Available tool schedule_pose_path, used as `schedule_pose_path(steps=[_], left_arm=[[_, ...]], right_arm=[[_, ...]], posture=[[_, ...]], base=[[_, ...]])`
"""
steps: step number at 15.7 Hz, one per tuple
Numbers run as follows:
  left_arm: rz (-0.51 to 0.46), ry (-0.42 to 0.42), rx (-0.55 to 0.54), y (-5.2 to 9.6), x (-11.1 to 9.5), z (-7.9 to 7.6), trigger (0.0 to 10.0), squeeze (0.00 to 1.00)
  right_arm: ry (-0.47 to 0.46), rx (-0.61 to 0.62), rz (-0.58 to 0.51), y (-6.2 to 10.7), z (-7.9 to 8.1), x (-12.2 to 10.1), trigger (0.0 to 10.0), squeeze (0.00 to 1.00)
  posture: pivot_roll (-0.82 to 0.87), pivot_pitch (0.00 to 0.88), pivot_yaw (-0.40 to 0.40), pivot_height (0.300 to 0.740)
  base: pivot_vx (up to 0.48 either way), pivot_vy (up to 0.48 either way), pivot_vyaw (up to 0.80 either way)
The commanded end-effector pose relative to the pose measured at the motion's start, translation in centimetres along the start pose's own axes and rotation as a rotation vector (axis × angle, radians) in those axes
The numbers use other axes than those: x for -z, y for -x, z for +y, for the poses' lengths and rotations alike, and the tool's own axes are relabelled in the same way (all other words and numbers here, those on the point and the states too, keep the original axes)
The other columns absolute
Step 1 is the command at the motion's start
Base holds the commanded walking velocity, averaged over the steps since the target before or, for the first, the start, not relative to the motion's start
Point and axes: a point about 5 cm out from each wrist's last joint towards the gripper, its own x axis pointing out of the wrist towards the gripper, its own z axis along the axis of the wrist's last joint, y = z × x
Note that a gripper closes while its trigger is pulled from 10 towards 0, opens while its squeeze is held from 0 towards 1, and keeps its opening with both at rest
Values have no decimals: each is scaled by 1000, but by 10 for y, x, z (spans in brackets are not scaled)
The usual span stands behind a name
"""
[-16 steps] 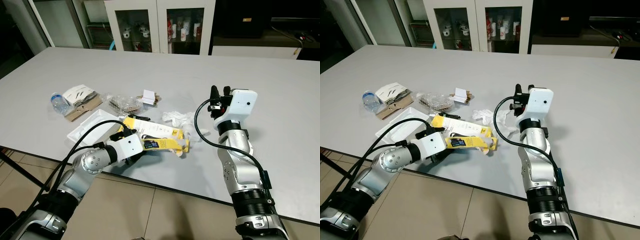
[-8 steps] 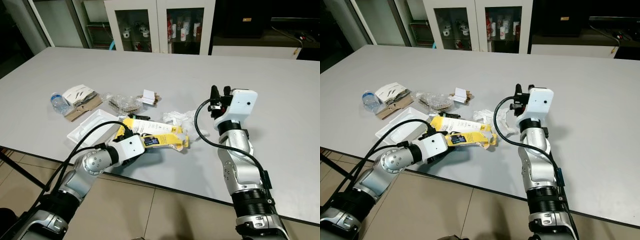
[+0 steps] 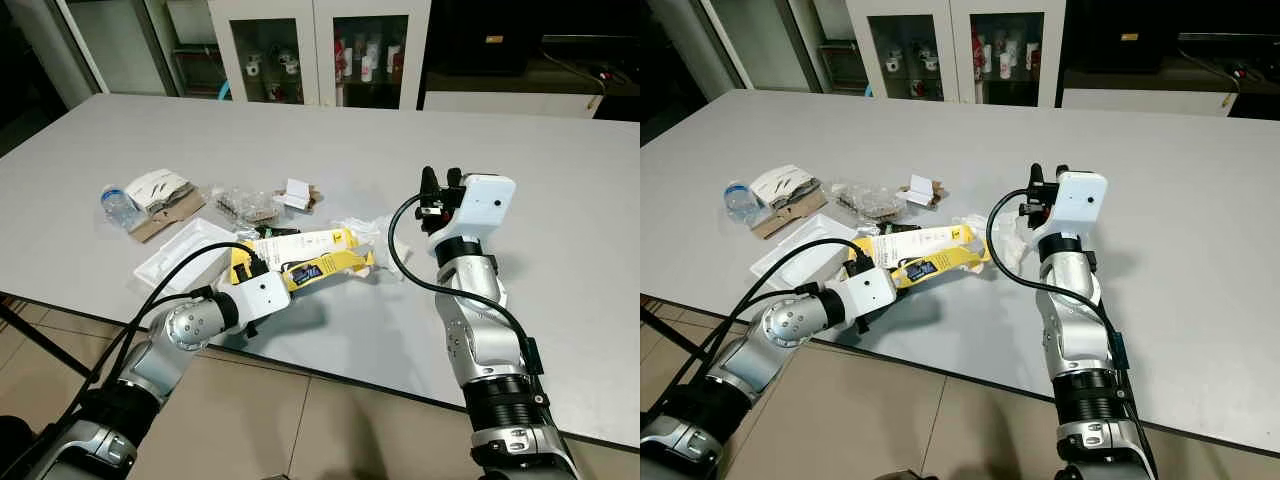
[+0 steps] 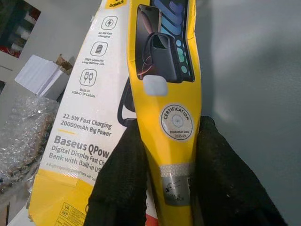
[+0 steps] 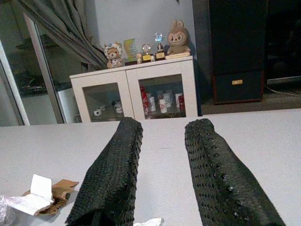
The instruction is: Picking trash to rubbish bin
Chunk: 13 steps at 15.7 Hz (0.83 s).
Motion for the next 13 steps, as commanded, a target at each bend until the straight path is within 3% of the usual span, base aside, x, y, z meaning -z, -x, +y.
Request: schedule_pose_path(steps=[1,13], left_arm=[[17,2,-3,3,5,0,0,0],[4,-21,5,2,1,2,0,0]], right_arm=[[-5,-17,11,-2,5,1,10000,0],[-6,-19,12,-2,4,1,10000,0]], posture=[[24,14,97,740],[25,3,98,740]], base=[[0,0,0],[0,0,0]])
